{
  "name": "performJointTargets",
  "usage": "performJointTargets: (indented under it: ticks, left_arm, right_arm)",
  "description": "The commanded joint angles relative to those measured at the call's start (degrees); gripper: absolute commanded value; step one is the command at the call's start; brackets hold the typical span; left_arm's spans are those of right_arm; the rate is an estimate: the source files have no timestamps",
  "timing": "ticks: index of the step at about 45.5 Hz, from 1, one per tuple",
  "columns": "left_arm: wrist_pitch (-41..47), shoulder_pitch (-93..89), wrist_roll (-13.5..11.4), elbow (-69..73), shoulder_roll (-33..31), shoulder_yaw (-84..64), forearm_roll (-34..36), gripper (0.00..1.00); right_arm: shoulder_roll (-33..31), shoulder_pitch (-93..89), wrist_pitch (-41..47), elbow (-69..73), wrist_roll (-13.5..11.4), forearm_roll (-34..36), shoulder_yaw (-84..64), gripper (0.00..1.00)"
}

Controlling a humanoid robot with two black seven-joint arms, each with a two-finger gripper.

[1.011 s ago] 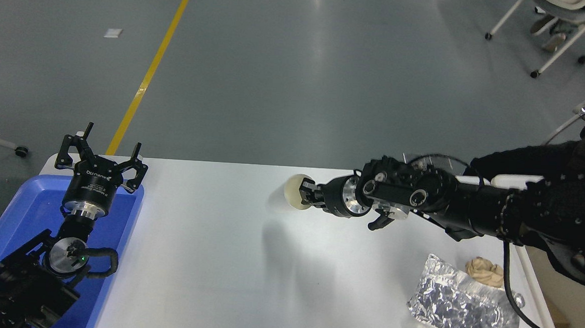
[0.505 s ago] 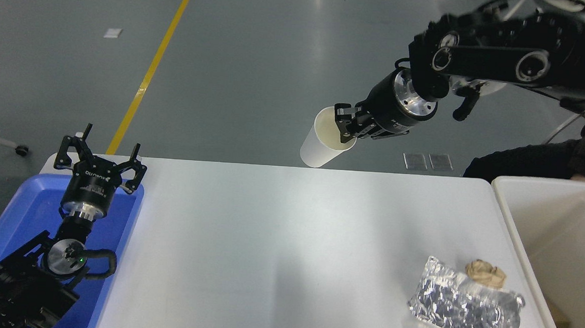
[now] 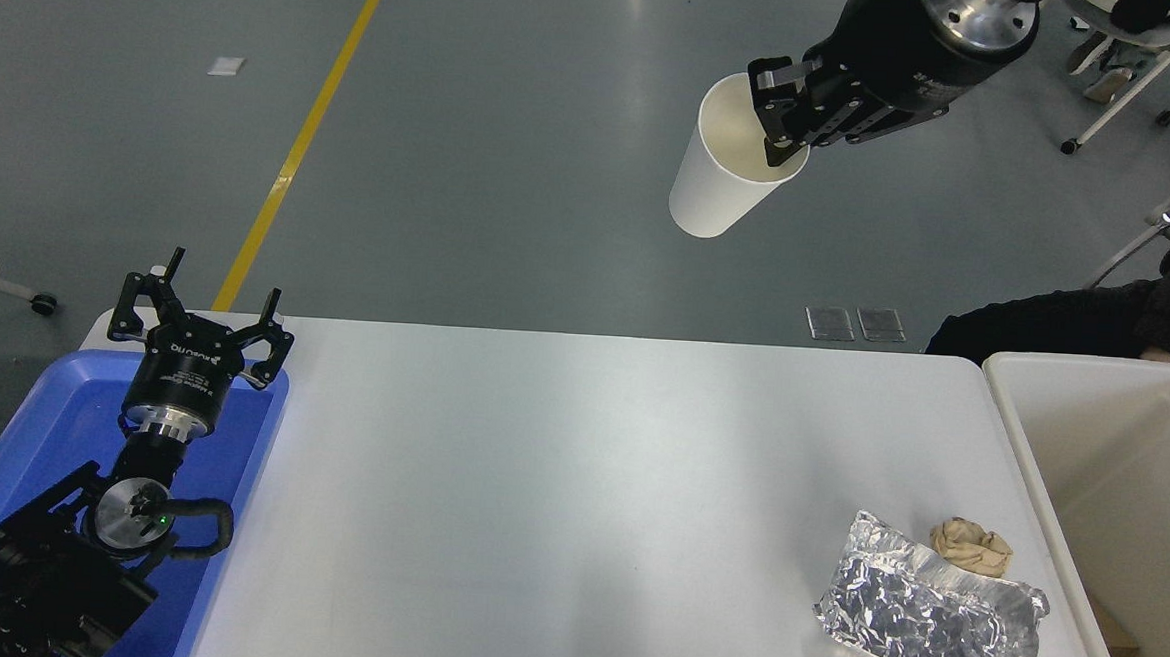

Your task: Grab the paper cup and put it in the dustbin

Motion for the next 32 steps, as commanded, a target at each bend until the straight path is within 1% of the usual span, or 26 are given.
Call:
performJointTargets:
  ticks: [1,3,6,18,21,25,29,32]
  left_arm:
    - [0.08,-0.09,0.0,0.03,-0.08,0.08,-0.08,1.0]
    - [0.08,-0.09,0.0,0.03,-0.08,0.08,0.01,1.0]
    - [0.08,-0.09,0.0,0.03,-0.08,0.08,-0.08,1.0]
    - [-0.01,-0.09,0.0,-0.06,-0.08,0.08,0.01,1.0]
    - [0.08,-0.09,0.0,0.03,-0.08,0.08,-0.08,1.0]
    - [-0.01,-0.09,0.0,-0.06,-0.08,0.08,-0.08,1.0]
    - [-0.01,-0.17,0.0,0.03,-0.08,0.08,-0.08,1.0]
    - [-0.01,-0.17,0.0,-0.06,-0.17,0.08,-0.08,1.0]
  right_arm:
    - [-6.53,1.99,0.56,0.13,0.01,-4.94,-8.31,0.0]
    - [-9.6,1.82,0.56,0.13,0.1,-7.84,-10.24,0.0]
    - [-15.93,1.2,0.56,0.04,0.1,-12.58,-12.18,0.0]
    - [-46.6,-5.56,0.56,-1.89,0.1,-37.37,-11.65,0.0]
    - [-51.79,-9.16,-0.4,-3.21,0.19,-39.66,-11.57,0.0]
    - [-55.76,-16.53,-8.82,-5.75,0.36,-39.85,-11.39,0.0]
    - [-57.26,-25.58,-19.89,-8.39,0.72,-39.15,-9.81,0.0]
    - [-57.0,-32.96,-27.28,-9.45,0.8,-35.91,-7.79,0.0]
